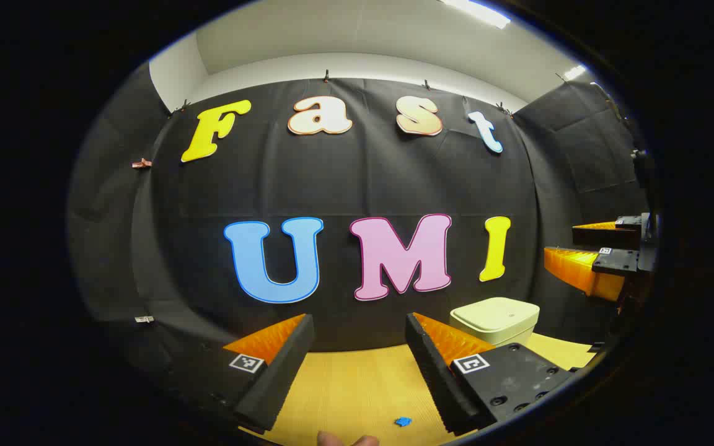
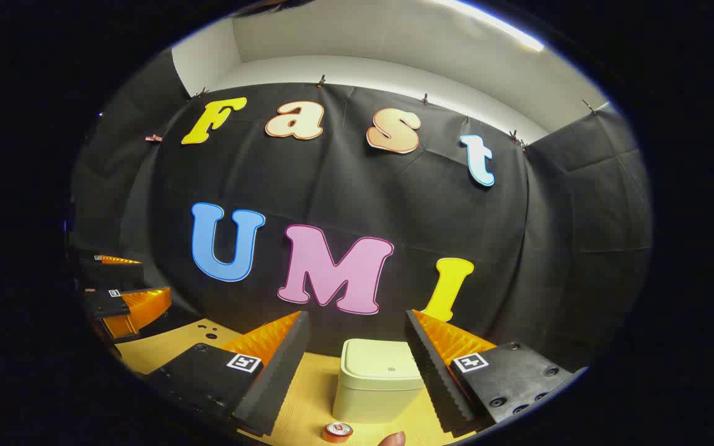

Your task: Press the lid of the desktop garbage bin to open it, pick up the crumpled paper on the desktop and throw it into the bin, then pick up the pop can on the desktop and drop it into the bin, and finally close the garbage bin lid.

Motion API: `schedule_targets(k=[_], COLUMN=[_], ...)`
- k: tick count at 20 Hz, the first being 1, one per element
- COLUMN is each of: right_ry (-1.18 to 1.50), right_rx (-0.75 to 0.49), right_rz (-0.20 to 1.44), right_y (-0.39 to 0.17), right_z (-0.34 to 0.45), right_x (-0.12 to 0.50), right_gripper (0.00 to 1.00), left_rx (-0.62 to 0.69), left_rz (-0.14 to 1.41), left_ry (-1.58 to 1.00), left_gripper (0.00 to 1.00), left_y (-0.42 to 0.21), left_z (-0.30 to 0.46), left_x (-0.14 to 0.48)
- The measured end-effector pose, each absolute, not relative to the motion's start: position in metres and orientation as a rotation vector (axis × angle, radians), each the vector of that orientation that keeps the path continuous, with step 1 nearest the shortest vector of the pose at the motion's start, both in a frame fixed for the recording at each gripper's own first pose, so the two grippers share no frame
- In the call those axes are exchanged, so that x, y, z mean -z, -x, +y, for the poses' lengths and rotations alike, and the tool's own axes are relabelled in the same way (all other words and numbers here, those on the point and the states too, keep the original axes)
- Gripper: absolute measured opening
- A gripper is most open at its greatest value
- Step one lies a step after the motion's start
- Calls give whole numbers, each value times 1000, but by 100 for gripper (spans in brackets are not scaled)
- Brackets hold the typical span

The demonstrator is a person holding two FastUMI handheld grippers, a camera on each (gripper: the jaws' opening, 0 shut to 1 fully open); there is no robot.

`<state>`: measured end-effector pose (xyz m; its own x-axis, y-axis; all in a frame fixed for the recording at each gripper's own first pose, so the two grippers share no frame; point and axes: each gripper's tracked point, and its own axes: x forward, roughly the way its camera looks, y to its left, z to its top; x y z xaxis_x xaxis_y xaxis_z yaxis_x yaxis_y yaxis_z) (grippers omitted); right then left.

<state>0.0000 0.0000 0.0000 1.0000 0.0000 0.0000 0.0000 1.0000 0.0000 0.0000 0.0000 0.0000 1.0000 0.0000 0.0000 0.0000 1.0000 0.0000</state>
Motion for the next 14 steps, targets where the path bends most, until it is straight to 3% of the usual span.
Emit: schedule_targets(k=[14], right_ry=[-1], right_rx=[-9], right_rz=[-10], right_y=[-5], right_z=[2], right_x=[-3], right_gripper=[96], left_rx=[-7], left_rz=[3], left_ry=[-2], left_gripper=[95], left_y=[-2], left_z=[5], left_x=[1])
